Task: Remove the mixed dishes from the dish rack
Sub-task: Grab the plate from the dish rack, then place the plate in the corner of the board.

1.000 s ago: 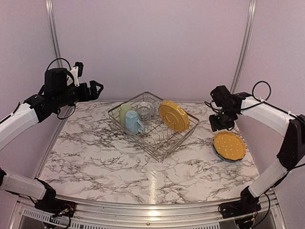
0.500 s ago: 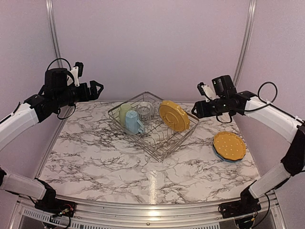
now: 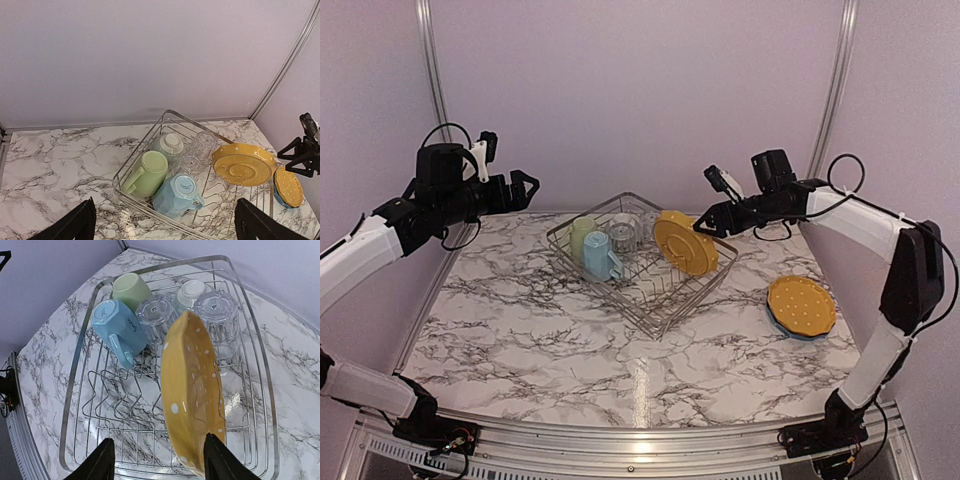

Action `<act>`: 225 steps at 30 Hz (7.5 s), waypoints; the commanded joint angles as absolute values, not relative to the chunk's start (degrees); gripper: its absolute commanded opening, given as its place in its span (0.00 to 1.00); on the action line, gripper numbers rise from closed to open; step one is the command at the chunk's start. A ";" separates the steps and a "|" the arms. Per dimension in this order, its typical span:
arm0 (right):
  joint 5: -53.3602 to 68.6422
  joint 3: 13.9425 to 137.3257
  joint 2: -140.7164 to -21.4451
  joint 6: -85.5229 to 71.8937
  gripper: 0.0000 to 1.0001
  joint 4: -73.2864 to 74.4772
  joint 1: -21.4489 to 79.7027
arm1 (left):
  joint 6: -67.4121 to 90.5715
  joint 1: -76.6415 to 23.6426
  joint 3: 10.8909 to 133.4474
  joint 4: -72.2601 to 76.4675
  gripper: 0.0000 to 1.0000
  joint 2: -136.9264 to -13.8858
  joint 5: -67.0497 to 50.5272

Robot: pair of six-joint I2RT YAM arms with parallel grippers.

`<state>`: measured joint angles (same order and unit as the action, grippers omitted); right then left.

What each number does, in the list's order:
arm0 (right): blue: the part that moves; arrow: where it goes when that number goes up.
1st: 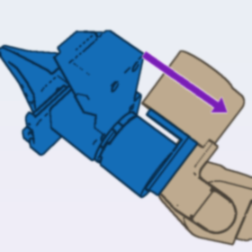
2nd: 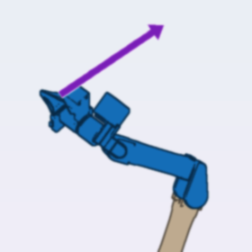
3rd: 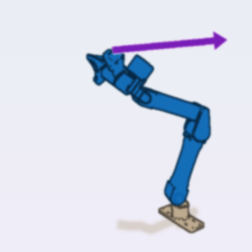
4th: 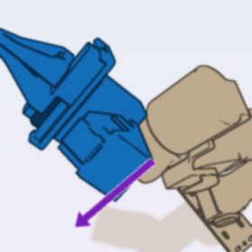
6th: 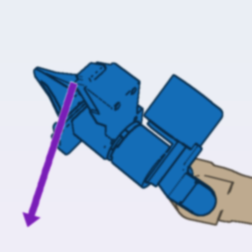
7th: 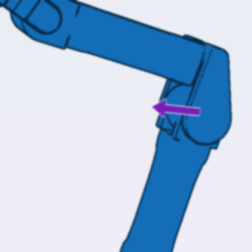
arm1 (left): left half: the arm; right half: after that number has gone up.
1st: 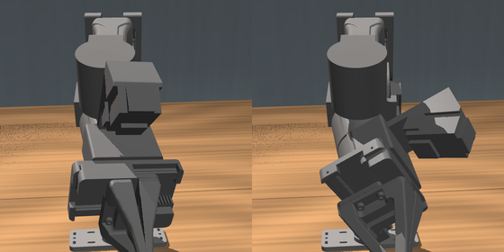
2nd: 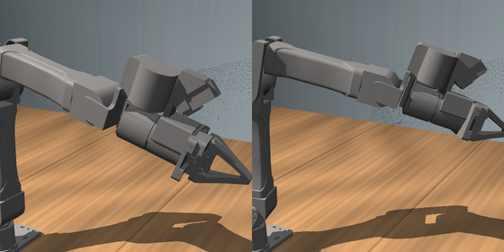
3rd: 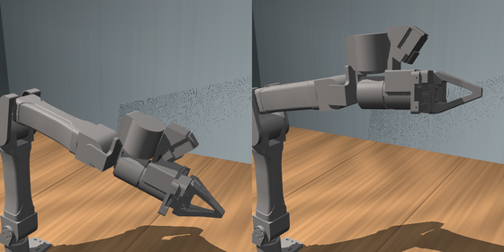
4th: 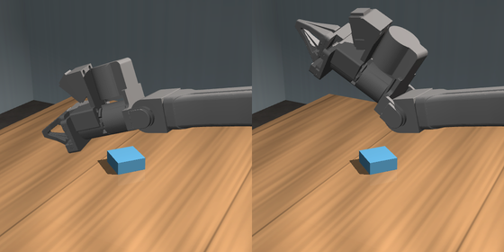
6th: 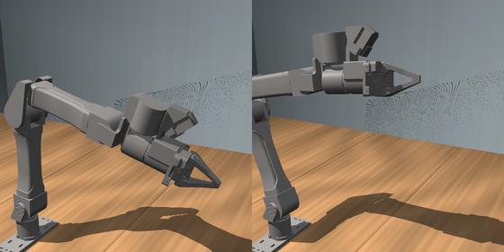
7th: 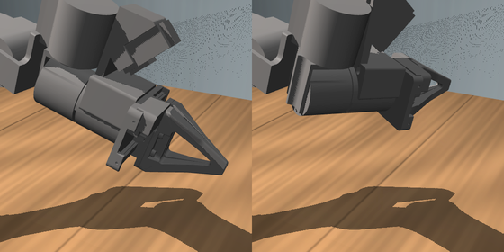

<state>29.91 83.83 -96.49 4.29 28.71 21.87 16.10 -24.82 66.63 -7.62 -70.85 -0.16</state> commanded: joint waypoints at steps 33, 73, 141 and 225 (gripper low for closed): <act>64.85 101.06 -118.36 20.30 0.24 45.70 13.80 | 16.00 -24.72 67.35 -8.17 0.99 -72.66 -1.06; 63.48 95.17 -107.79 -17.18 0.00 20.88 14.08 | 16.26 -24.72 67.24 -7.91 0.99 -71.90 -1.76; 51.29 88.83 -90.10 -41.12 0.00 5.61 17.69 | 17.18 -24.76 67.32 -7.65 0.99 -71.96 -3.43; -17.88 53.15 -80.79 -9.86 0.00 31.40 17.98 | 18.36 -24.70 66.71 -6.33 0.99 -70.78 -5.80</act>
<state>-12.64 53.08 -80.07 -10.61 35.29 17.04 18.06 -24.80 66.63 -7.51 -71.05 -5.13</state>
